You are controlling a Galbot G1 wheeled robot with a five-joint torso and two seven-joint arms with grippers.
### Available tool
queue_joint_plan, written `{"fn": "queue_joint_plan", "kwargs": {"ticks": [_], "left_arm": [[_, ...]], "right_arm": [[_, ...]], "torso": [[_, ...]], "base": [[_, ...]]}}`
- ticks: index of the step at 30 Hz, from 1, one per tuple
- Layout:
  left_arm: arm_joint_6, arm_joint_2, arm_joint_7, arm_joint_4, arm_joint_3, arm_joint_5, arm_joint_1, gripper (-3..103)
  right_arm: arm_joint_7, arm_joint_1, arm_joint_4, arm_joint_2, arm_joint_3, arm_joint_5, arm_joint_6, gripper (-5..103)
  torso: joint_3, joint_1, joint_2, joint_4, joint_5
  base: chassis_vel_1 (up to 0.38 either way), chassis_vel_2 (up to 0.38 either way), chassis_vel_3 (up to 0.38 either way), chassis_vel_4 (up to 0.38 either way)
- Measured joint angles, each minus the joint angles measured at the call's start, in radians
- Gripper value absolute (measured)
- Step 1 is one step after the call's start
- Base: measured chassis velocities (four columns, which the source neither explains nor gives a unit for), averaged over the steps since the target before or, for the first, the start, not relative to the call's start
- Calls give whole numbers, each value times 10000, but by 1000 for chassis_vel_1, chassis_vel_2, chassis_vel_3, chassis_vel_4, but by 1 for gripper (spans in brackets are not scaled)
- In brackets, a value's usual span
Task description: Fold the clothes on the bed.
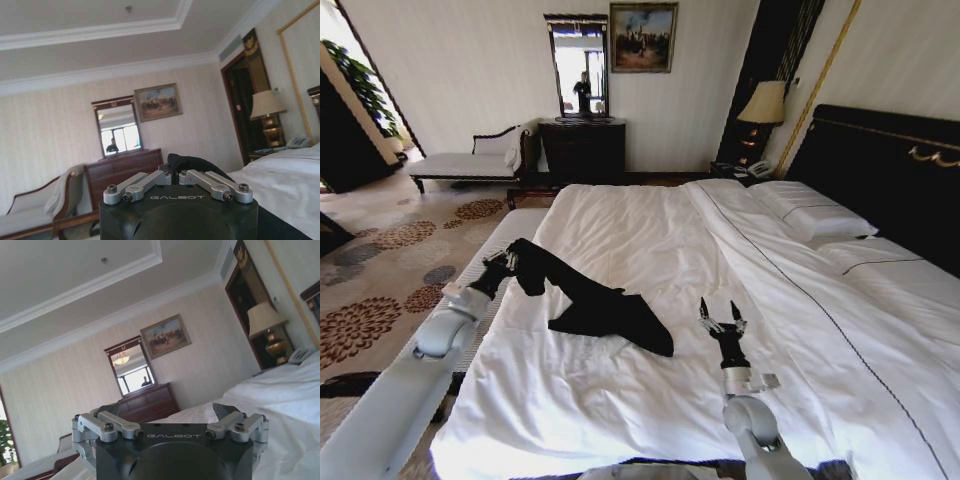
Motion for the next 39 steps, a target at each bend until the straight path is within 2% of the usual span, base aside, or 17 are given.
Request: {"fn": "queue_joint_plan", "kwargs": {"ticks": [2, 4, 5, 7, 11, 14, 15, 19, 20, 23, 28, 33, 39], "left_arm": [[-41, -539, 0, -244, -617, -1, 900, 1], [-97, -1150, 11, -541, -1082, 25, 1679, 1], [-97, -1150, 11, -541, -1082, 25, 1679, 1], [-175, -1698, 29, -682, -1308, 266, 2205, 1], [-177, -2187, 10, -697, -1394, 553, 2510, 1], [17, -2705, -169, -453, -1471, 1237, 2836, 1], [17, -2705, -169, -453, -1471, 1237, 2836, 1], [-65, -3020, -248, 29, -1487, 1720, 3056, 1], [-65, -3020, -248, 29, -1487, 1720, 3056, 1], [-187, -3124, -249, 255, -1591, 1738, 3146, 1], [-306, -3131, -232, 495, -1807, 1692, 3198, 1], [-451, -3125, -189, 781, -2005, 1649, 3265, 1], [-577, -3157, -177, 920, -1974, 1585, 3263, 1]], "right_arm": [[131, 240, -1, -161, -442, 420, -506, 100], [610, 674, 1, -416, -1254, 1456, -1188, 100], [610, 674, 1, -416, -1254, 1456, -1188, 100], [1303, 1273, -55, -666, -2048, 2598, -1893, 100], [1833, 2077, -353, -920, -2825, 3040, -2414, 100], [2304, 3301, -830, -1187, -3775, 4048, -3132, 100], [2304, 3301, -830, -1187, -3775, 4048, -3132, 100], [3010, 4477, -1485, -998, -4668, 5553, -3989, 100], [3010, 4477, -1485, -998, -4668, 5553, -3989, 100], [3920, 5373, -2172, -496, -5181, 6944, -4629, 100], [4221, 6548, -3536, 125, -5479, 7403, -4776, 100], [4241, 7513, -4506, 607, -5316, 7491, -4776, 100], [4362, 7856, -5265, 936, -5147, 7434, -4841, 100]], "torso": [[0, 0, 0, 3, -1], [-1, -2, 1, -1, 6], [-1, -2, 1, -1, 6], [0, -3, 0, -4, 4], [0, -2, 0, -5, 6], [0, -2, 0, -5, 6], [0, -2, 0, -5, 6], [1, -1, 0, -5, 2], [1, -1, 0, -5, 2], [1, -1, 0, -4, 3], [2, 1, 0, -6, 2], [1, 1, 0, -4, 2], [2, 1, -1, -4, 4]], "base": [[0, 0, 0, 0], [0, 0, 0, 0], [0, 0, 0, 0], [0, 0, 0, 0], [0, 0, 0, 0], [0, 0, 0, 0], [0, 0, 0, 0], [0, 0, 0, 0], [0, 0, 0, 0], [0, 0, 0, 0], [0, 0, 0, 0], [0, 0, 0, 0], [0, 0, 0, 0]]}}
